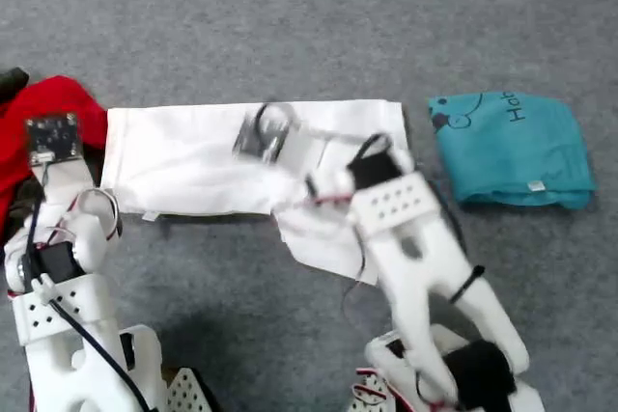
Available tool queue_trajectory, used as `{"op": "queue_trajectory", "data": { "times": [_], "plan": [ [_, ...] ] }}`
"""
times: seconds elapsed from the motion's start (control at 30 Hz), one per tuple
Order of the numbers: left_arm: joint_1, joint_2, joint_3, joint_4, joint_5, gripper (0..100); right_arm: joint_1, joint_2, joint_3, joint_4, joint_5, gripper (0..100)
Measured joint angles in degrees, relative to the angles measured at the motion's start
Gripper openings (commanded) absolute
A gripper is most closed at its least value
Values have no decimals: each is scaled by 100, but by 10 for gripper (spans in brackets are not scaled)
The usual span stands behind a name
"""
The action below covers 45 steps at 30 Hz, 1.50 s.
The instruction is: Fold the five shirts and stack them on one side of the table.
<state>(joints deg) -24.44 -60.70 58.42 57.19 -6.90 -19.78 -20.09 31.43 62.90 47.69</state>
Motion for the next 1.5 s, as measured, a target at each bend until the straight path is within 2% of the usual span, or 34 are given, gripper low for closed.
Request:
{"op": "queue_trajectory", "data": {
  "times": [0.17, 0.37, 0.7, 0.97, 1.17, 1.33, 1.4, 1.5],
  "plan": [
    [255, 1090, -932, -853, 246, 29, 615, 1574, -2154, 404, -308, 13],
    [545, 3675, -2681, -1275, 299, 29, 1073, 3930, -4967, 1143, -642, 13],
    [800, 8396, -6268, -1284, 923, 28, 1776, 7666, -9451, 2418, -1477, 14],
    [958, 10866, -9116, -299, 967, 28, 1960, 10004, -12105, 2400, -1547, 14],
    [949, 11789, -10945, 149, 1099, 28, 1978, 10110, -12404, 1688, -1547, 15],
    [923, 12466, -11798, 185, 1108, 28, 2013, 10110, -12404, 985, -1547, 15],
    [914, 12615, -11982, 264, 1108, 28, 2013, 10110, -12466, 993, -1547, 15],
    [897, 12651, -12404, 756, 1108, 28, 2013, 9916, -12475, 1582, -1547, 15]
  ]
}}
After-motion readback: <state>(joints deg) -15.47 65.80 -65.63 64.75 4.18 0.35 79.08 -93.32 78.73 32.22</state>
